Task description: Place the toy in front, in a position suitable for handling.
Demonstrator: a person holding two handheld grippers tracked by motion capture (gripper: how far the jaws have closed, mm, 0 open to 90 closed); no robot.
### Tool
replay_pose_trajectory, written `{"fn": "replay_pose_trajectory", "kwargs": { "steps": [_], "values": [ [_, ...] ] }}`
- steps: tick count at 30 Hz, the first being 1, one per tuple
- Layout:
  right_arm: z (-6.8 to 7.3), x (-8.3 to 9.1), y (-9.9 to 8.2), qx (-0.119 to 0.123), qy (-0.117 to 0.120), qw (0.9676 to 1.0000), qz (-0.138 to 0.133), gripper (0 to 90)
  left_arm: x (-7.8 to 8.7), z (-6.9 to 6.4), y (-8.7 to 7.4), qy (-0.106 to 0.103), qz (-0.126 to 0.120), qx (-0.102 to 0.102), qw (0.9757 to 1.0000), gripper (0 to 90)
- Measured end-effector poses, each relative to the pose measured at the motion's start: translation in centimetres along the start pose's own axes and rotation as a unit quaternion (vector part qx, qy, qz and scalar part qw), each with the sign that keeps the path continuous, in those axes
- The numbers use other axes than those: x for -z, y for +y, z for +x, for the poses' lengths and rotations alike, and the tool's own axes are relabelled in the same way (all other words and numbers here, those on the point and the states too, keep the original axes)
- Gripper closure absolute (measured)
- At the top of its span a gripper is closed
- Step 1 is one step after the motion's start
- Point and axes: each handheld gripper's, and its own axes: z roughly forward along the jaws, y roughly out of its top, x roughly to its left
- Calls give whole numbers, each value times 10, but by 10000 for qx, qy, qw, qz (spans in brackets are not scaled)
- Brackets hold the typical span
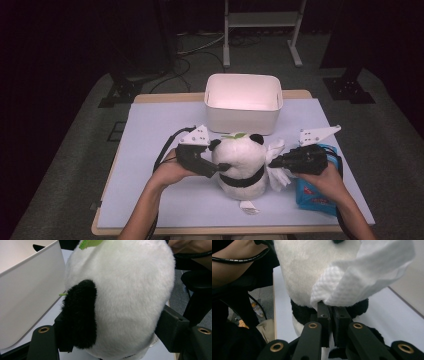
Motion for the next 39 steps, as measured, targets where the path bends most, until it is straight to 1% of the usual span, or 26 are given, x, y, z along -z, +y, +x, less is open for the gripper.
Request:
{"fn": "replay_pose_trajectory", "kwargs": {
  "steps": [3,5,6,10,13,16,18,21,23,26,29,33,39],
  "values": [
    [1,3,4,53,-18,10000,-22,849,2,1,2,-18,3,25,10000,283],
    [3,8,12,137,-41,9998,-101,849,1,1,1,-35,65,9,10000,282],
    [3,8,12,137,-41,9998,-101,849,1,1,1,-35,65,9,10000,282],
    [7,11,22,230,-70,9996,-171,846,0,0,1,-31,51,6,10000,282],
    [6,10,20,227,-61,9996,-177,846,0,-1,1,-19,50,-4,10000,283],
    [1,7,13,118,-51,9998,-127,847,0,0,1,-5,24,8,10000,283],
    [-2,6,9,48,-33,9999,-155,847,0,0,2,-6,30,-7,10000,283],
    [-1,7,11,82,-56,9998,-157,847,0,0,4,-9,0,-7,10000,283],
    [2,10,15,147,-82,9997,-157,846,2,-1,5,-29,-3,16,10000,283],
    [6,14,23,218,-58,9994,-249,847,-1,-3,6,-52,92,-71,9999,283],
    [12,16,35,391,-83,9989,-234,846,-3,-6,9,-43,107,-125,9999,283],
    [15,17,42,465,-96,9987,-203,846,-4,-7,11,-51,147,-154,9998,283],
    [21,16,60,650,-78,9977,-186,846,-9,-8,14,-67,191,-215,9996,282]
  ]
}}
